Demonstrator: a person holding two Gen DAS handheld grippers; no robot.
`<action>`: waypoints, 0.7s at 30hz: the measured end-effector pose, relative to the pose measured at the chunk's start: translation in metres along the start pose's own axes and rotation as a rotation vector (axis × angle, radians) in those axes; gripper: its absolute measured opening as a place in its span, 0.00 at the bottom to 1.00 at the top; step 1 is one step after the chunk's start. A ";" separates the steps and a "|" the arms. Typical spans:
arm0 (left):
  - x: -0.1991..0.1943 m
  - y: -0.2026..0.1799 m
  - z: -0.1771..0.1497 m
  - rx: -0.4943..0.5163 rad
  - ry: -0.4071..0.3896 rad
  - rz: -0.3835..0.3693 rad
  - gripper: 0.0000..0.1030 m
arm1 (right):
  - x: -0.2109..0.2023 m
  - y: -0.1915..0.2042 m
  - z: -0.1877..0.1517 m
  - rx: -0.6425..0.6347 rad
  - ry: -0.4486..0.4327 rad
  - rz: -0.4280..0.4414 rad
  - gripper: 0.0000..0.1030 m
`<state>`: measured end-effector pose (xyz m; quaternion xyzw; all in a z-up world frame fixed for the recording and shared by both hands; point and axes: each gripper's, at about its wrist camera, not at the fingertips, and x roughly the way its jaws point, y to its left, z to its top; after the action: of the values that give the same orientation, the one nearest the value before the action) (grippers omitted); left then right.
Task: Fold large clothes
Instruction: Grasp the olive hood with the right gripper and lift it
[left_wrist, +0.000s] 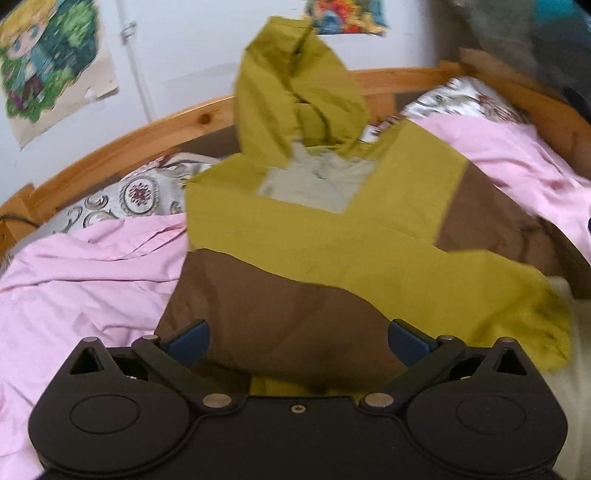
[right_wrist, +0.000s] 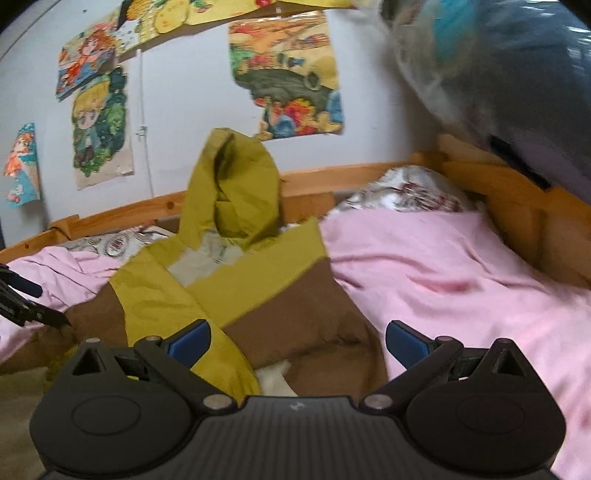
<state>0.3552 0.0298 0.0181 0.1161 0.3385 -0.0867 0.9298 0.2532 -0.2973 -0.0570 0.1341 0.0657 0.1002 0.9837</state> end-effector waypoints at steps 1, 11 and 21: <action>0.010 0.005 0.000 -0.030 -0.013 0.000 0.99 | 0.009 0.002 0.007 -0.007 0.002 0.028 1.00; 0.063 -0.010 0.011 -0.370 -0.077 0.117 0.99 | 0.157 0.037 0.153 0.008 -0.026 0.293 1.00; 0.065 -0.036 0.004 -0.441 -0.100 0.184 0.99 | 0.274 0.069 0.265 -0.053 0.013 0.214 0.90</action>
<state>0.3980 -0.0109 -0.0264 -0.0637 0.2910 0.0686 0.9521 0.5488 -0.2392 0.1874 0.1135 0.0547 0.2071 0.9702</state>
